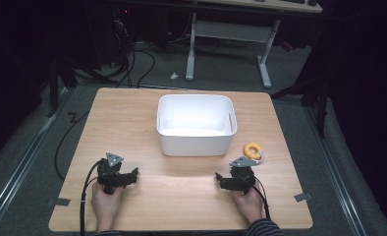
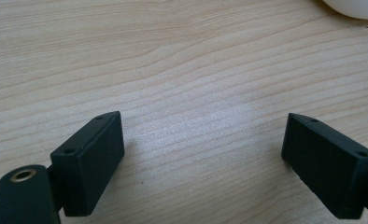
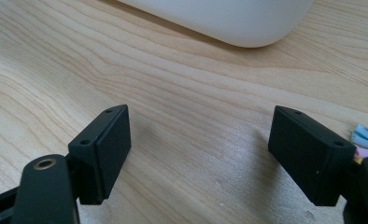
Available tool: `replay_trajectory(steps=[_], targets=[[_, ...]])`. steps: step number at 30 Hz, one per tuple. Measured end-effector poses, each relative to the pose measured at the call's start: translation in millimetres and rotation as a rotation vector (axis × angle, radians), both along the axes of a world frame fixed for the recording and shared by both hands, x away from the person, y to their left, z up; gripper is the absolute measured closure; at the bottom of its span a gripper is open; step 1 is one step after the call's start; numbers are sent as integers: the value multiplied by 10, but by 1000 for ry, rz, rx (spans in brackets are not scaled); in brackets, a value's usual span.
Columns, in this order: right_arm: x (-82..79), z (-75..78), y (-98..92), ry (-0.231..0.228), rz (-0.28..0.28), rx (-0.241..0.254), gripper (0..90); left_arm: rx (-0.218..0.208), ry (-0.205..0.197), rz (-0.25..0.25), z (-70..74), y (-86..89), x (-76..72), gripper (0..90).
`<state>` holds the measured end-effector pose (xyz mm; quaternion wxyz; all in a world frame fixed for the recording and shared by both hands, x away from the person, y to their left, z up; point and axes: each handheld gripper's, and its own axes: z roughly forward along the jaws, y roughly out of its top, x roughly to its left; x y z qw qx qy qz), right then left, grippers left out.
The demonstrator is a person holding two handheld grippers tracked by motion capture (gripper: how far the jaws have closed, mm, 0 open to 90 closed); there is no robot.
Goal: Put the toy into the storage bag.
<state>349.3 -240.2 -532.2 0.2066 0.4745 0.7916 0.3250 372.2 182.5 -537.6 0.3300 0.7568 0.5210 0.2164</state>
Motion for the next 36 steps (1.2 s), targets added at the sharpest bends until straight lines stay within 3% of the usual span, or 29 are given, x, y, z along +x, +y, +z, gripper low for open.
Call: replay_trajectory(steps=[32, 36], targets=[[-8, 2, 12, 4, -14, 2, 209, 0, -1, -4, 0, -4, -11, 132], [-21, 4, 11, -5, -32, 1, 255, 0, -1, -5, 0, -4, -12, 132]])
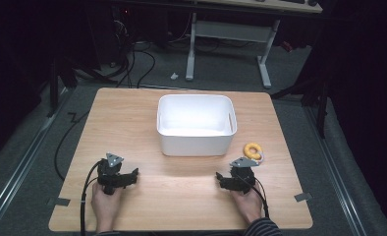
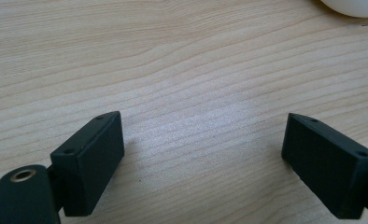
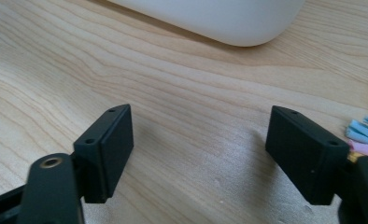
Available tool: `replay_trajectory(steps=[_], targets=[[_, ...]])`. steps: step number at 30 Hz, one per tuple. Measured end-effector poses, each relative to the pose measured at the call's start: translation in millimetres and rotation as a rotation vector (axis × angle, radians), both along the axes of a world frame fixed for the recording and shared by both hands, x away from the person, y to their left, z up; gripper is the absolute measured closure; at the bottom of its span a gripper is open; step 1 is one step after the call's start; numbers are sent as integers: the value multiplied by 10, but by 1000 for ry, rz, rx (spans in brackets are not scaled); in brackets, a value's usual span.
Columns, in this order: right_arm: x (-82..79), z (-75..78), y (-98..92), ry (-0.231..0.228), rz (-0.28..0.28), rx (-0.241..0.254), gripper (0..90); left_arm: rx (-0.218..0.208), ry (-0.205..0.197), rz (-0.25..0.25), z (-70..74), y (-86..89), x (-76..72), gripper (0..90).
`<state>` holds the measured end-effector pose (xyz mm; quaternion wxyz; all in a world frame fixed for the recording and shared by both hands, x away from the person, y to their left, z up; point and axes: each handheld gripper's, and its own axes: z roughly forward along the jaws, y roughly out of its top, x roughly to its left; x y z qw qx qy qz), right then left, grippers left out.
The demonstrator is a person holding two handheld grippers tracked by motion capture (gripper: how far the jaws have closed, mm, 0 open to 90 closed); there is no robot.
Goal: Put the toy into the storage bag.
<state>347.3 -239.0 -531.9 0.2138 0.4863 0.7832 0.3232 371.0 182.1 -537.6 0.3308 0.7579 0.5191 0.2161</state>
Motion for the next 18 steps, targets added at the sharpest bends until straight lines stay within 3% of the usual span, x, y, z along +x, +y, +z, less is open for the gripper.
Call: replay_trajectory(steps=[9, 18], targets=[[-19, 18, -2, -9, -7, -8, 315, 0, 0, -1, 1, 0, 0, 132], [-81, 140, -103, -13, -14, 46, 341, 0, 0, -1, 1, 0, -1, 132]])
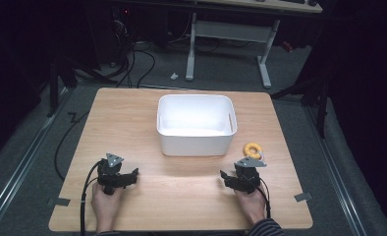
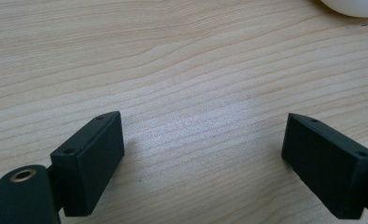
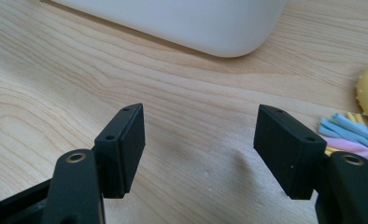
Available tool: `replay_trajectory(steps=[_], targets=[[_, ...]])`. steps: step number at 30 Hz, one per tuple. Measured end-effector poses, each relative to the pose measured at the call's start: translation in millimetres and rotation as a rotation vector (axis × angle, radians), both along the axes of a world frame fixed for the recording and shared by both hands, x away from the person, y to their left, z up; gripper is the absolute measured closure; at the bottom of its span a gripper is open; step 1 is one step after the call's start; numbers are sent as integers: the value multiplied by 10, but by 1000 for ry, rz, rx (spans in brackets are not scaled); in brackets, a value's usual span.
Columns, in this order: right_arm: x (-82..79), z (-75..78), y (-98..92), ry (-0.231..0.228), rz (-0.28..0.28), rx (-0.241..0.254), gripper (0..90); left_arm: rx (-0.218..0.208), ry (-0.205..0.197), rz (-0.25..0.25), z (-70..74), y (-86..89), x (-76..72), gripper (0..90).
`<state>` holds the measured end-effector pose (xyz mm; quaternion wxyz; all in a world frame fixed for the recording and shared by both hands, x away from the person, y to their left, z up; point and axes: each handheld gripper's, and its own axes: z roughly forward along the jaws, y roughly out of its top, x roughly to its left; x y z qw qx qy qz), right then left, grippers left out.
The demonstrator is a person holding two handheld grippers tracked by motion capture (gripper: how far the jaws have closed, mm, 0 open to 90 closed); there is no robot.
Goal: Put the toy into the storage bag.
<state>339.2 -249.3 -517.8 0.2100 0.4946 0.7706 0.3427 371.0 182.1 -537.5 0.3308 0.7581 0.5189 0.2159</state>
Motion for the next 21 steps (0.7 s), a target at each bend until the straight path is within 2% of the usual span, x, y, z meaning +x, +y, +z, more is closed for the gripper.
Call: replay_trajectory(steps=[11, 15, 21], targets=[[-69, 73, -78, -8, 7, 18, 367, 0, 0, 0, 0, 0, -1, 132], [-113, 126, -170, -7, -5, 35, 393, 0, 0, 0, 0, 0, -1, 132], [-178, 168, -297, -8, -19, 30, 414, 0, 0, 0, 0, 0, -2, 132]])
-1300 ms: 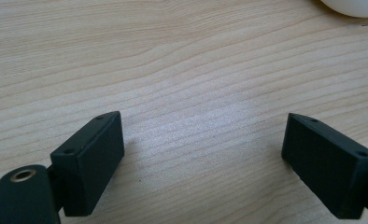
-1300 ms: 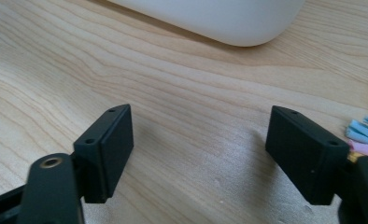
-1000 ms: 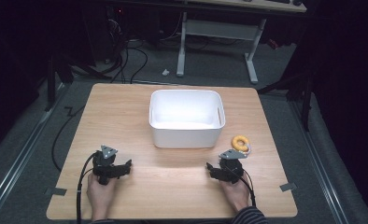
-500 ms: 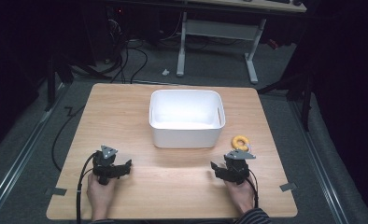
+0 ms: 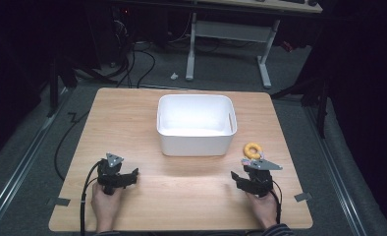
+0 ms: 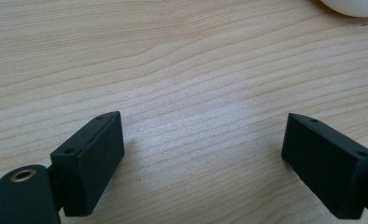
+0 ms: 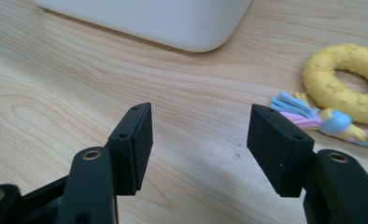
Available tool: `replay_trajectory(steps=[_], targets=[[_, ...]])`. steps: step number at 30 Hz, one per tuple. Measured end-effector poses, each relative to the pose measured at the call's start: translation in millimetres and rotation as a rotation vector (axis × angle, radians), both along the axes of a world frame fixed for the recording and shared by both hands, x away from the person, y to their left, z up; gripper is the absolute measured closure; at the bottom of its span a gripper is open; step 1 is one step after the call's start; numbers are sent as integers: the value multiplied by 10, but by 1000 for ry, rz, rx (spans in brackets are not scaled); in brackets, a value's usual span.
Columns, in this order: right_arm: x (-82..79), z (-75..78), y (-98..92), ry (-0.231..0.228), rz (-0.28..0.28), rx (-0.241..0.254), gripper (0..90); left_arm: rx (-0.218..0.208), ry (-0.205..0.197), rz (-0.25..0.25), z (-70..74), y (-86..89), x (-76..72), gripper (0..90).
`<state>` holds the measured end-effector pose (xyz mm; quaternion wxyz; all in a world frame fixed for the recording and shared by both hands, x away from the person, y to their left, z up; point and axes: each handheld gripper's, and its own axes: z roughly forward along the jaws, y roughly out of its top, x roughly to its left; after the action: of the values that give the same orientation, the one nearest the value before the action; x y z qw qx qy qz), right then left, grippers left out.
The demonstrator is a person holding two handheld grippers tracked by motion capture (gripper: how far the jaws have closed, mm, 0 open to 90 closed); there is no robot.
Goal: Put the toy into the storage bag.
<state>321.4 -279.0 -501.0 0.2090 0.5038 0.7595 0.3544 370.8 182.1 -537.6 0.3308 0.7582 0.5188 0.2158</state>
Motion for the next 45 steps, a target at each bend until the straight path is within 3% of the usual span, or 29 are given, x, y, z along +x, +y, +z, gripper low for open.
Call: replay_trajectory(steps=[15, 36, 45], targets=[[-64, 87, -323, -4, -64, 40, 433, 0, 0, 0, 0, 0, -2, 132], [79, 246, -747, 8, -147, 66, 454, 0, 0, 0, 0, 0, -2, 132], [199, 313, -803, 29, -158, 64, 466, -1, 0, 0, 0, 0, -3, 132]])
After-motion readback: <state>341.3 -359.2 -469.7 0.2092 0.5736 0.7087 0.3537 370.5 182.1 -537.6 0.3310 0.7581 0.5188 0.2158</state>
